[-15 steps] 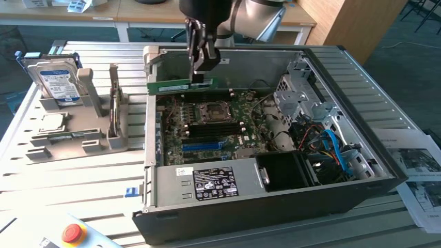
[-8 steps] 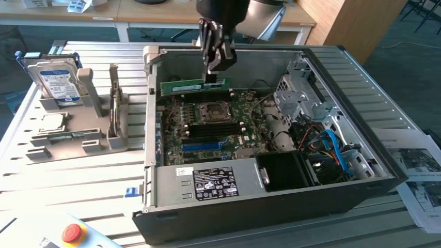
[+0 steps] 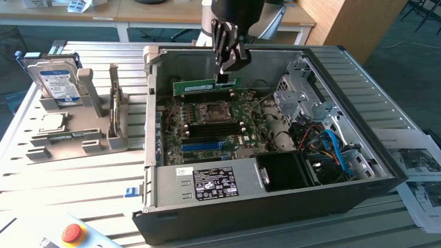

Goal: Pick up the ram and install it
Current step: 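Pick up the ram and move it above insertion slot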

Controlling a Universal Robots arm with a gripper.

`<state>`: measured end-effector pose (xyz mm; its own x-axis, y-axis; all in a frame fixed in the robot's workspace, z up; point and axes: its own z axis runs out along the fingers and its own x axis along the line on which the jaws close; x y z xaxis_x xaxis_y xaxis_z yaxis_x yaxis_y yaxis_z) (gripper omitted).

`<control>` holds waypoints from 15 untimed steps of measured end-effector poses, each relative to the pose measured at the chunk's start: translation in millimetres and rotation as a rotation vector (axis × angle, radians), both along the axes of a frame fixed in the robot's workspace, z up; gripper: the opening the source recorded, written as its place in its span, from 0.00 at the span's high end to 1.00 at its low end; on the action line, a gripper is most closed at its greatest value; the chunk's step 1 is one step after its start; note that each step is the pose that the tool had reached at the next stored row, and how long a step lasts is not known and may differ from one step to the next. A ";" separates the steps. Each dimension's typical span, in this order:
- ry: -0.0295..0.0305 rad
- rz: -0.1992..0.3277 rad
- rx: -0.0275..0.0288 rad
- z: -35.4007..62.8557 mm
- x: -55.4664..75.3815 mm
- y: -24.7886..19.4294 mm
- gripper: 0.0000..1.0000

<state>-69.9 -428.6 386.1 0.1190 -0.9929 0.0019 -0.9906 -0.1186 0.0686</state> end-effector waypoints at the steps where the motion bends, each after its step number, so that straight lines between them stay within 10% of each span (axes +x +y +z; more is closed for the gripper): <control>1: 0.0000 0.000 0.0000 0.0 0.0 0.0 0.88; 15: 0.0061 -0.068 0.0000 -0.3 1.4 0.0 0.88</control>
<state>-68.5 -428.7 385.9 0.0516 -0.9987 0.0013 -0.9959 -0.0513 0.0747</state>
